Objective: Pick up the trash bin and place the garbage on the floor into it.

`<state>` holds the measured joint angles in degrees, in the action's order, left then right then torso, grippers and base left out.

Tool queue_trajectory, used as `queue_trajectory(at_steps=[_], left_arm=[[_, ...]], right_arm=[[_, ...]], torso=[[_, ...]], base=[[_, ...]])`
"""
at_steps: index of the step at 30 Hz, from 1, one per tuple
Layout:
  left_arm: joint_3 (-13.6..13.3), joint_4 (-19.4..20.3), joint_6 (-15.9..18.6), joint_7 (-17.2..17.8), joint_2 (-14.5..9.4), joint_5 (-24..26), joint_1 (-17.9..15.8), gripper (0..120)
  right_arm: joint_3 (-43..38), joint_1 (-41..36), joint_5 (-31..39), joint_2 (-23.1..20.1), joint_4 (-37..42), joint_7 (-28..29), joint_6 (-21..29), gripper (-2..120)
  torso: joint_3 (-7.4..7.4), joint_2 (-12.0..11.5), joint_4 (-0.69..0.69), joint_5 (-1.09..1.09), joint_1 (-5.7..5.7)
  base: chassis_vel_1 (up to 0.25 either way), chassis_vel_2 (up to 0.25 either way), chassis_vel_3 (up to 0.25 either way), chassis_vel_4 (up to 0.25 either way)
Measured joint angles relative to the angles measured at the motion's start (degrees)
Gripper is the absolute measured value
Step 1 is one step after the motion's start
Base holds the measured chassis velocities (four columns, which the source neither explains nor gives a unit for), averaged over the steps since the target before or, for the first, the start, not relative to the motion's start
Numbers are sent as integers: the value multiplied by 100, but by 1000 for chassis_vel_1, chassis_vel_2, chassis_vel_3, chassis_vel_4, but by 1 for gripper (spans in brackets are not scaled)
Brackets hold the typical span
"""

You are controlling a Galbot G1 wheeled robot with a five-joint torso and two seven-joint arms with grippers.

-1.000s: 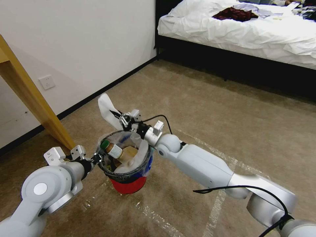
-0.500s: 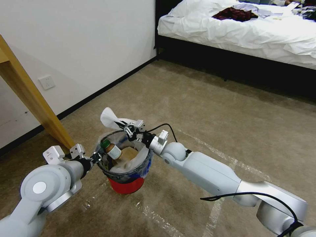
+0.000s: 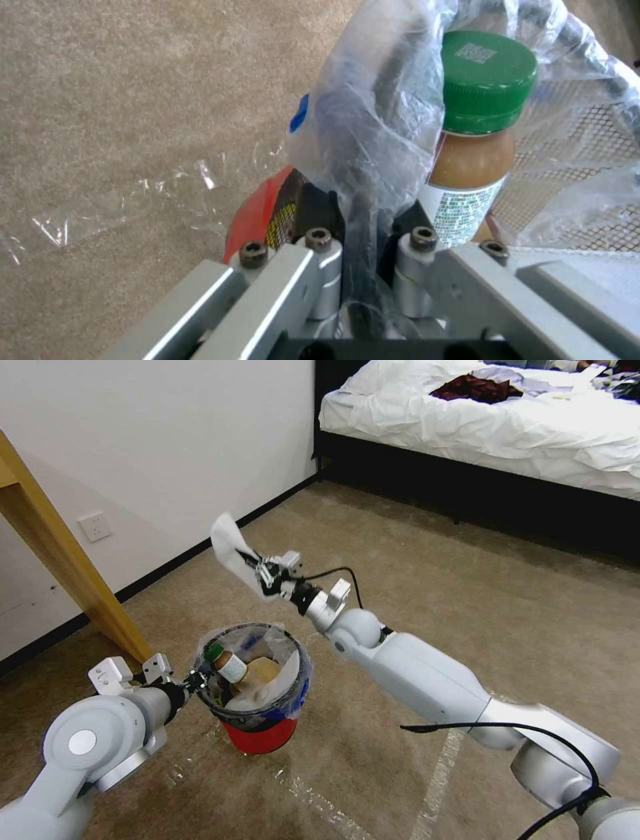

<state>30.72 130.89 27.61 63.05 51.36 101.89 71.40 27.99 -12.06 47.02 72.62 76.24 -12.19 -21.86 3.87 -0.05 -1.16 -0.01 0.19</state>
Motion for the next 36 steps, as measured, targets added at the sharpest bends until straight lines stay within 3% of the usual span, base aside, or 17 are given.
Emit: queue_trajectory(at_steps=[6,12,18,26,36], left_arm=[[-26,-22,0,2,-10,-2,-17,4],[-80,-115,18,2,51,-76,-27,4],[-133,-176,20,-2,159,-133,-74,4],[-84,-176,-16,-13,169,-171,-84,4],[-34,-149,-41,-26,239,-200,-89,4]], right_arm=[[-256,289,275,2,196,62,82,0],[-341,359,573,-266,561,109,207,0],[-344,151,990,-603,1242,245,425,0],[-272,-145,1862,-928,2182,947,760,0],[35,-597,1969,-1215,2530,983,843,0]], torso=[[0,0,0,0,0],[0,0,-1,1,0],[0,0,-2,1,0],[0,0,0,0,0],[0,0,-1,1,0]], base=[[0,0,0,0],[0,0,0,0],[0,0,0,0],[0,0,0,0],[0,0,0,0]])
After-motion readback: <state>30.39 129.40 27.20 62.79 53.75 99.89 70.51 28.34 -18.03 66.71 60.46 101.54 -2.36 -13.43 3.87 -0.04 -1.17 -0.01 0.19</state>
